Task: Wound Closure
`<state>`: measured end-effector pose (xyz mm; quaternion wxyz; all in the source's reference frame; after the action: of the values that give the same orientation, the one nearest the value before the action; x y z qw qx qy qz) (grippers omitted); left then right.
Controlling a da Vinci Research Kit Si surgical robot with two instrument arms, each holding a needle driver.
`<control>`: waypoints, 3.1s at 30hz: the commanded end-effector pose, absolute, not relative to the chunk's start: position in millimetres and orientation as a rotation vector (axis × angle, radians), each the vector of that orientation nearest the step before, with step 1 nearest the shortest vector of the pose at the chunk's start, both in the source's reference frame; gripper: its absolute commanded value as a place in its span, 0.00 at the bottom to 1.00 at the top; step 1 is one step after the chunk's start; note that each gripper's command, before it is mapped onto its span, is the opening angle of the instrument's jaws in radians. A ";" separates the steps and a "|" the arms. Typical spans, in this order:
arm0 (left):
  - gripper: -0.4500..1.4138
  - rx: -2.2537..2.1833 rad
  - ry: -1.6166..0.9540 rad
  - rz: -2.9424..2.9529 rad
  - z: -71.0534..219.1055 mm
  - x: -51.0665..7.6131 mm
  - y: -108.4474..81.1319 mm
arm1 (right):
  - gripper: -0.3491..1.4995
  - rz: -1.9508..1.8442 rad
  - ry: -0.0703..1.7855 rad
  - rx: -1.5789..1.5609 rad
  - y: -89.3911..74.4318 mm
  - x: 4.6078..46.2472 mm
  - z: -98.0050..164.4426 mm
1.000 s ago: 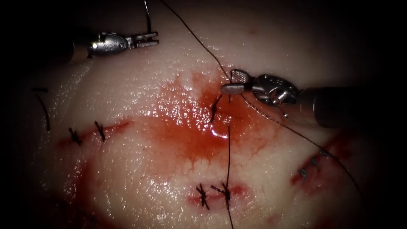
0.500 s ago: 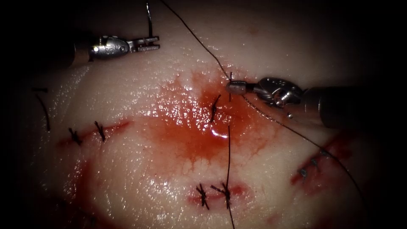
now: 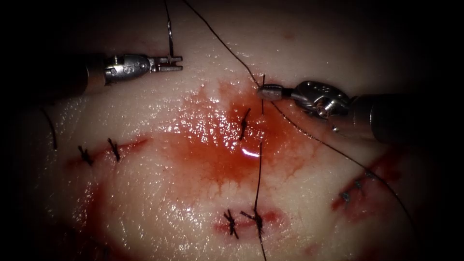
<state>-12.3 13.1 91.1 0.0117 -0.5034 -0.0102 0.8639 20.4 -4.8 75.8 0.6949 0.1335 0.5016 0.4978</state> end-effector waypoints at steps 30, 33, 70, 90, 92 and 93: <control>0.99 -1.234 0.025 2.573 84.6 -9.4 11.5 | 0.99 1.014 1.282 0.276 -4.1 16.6 71.6; 0.97 -1.238 0.082 2.602 83.4 -9.3 10.6 | 0.99 0.983 1.287 0.264 -4.4 13.9 70.6; 0.78 -1.814 0.449 2.882 77.2 -28.4 -11.1 | 0.94 0.569 1.248 0.037 -6.6 9.9 65.9; 0.74 -1.950 0.386 3.023 79.1 -33.0 -19.8 | 0.96 0.573 1.255 0.019 -6.7 10.5 66.8; 0.73 -1.968 0.390 3.025 79.2 -33.5 -20.3 | 0.96 0.570 1.255 0.020 -6.8 10.7 66.9; 0.72 -1.973 0.392 3.026 79.3 -33.7 -20.5 | 0.96 0.570 1.255 0.020 -6.8 10.7 66.9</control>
<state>-33.5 -20.5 78.7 -0.2441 -0.5270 0.1050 0.8072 9.9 -6.6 66.3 0.7722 0.0079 0.5781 0.2635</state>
